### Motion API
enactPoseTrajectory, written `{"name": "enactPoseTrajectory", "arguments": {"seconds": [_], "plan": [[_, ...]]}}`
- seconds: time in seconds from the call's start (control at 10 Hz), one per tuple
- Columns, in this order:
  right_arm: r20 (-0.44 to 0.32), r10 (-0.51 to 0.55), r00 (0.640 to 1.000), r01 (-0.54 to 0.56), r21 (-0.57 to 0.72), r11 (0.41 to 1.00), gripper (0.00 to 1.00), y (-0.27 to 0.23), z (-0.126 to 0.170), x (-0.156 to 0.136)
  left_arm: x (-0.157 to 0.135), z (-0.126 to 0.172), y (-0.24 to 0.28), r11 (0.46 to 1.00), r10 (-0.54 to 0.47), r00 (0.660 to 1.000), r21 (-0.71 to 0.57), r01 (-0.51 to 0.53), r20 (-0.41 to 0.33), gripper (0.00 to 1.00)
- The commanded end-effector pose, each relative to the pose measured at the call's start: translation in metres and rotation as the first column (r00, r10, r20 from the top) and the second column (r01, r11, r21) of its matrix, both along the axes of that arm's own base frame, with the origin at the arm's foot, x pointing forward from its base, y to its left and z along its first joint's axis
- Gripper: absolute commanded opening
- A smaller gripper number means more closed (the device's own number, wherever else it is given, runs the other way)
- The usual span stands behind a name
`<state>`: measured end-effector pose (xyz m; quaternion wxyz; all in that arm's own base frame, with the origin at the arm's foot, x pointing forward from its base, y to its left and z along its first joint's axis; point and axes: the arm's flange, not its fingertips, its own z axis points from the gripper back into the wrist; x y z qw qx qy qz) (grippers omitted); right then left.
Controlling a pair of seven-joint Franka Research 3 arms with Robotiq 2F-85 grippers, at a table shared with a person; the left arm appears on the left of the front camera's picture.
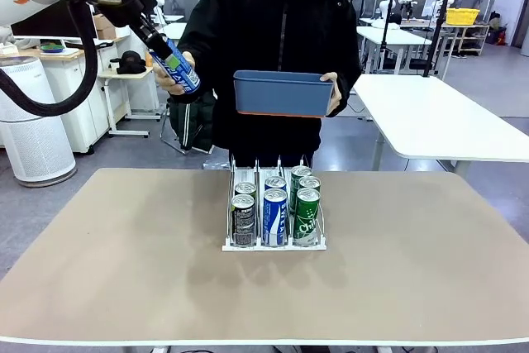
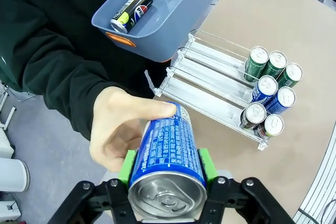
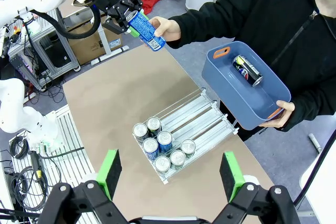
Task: Fill the beverage cans into the dispenser.
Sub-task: Place the picked Ionic drink in the line of the Automatic Can Dispenser with the same cans.
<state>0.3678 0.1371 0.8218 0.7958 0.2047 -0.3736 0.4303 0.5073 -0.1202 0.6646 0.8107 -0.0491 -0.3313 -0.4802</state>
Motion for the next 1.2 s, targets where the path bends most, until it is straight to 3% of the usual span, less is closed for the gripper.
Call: {"name": "enactPoseTrajectory", "arguments": {"seconds": [0.0, 0.6, 0.7, 0.8, 0.9, 1.0, 1.1], "plan": [[-0.002, 0.001, 1.000, -0.001, -0.001, 1.000, 1.00, -0.0003, -0.0015, -0.0007, 0.0003, 0.0005, 0.0025, 1.000, 0.002, 1.000, 0.000, -0.002, 0.004, 0.09], [-0.002, 0.001, 1.000, -0.001, -0.001, 1.000, 1.00, -0.0003, -0.0015, -0.0007, 0.0003, 0.0005, 0.0025, 1.000, 0.002, 1.000, 0.000, -0.002, 0.004, 0.09], [-0.002, 0.001, 1.000, -0.001, -0.001, 1.000, 1.00, -0.0003, -0.0015, -0.0007, 0.0003, -0.0006, -0.0001, 1.000, 0.000, 1.000, 0.000, 0.000, -0.001, 0.00], [-0.002, 0.001, 1.000, -0.001, -0.001, 1.000, 1.00, -0.0003, -0.0015, -0.0007, -0.0040, 0.0005, 0.0018, 1.000, -0.002, 1.000, -0.004, 0.002, -0.002, 0.00], [-0.002, 0.001, 1.000, -0.001, -0.001, 1.000, 1.00, -0.0003, -0.0015, -0.0007, -0.0048, 0.0018, 0.0043, 0.997, 0.065, 0.997, -0.031, -0.064, 0.035, 0.00], [-0.002, 0.001, 1.000, -0.001, -0.001, 1.000, 1.00, -0.0003, -0.0015, -0.0007, 0.0002, -0.0015, -0.0010, 1.000, -0.002, 1.000, 0.001, 0.002, -0.003, 0.00], [-0.002, 0.001, 1.000, -0.001, -0.001, 1.000, 1.00, -0.0003, -0.0015, -0.0007, 0.0002, -0.0015, -0.0010, 1.000, -0.002, 1.000, 0.001, 0.002, -0.003, 0.00]]}}
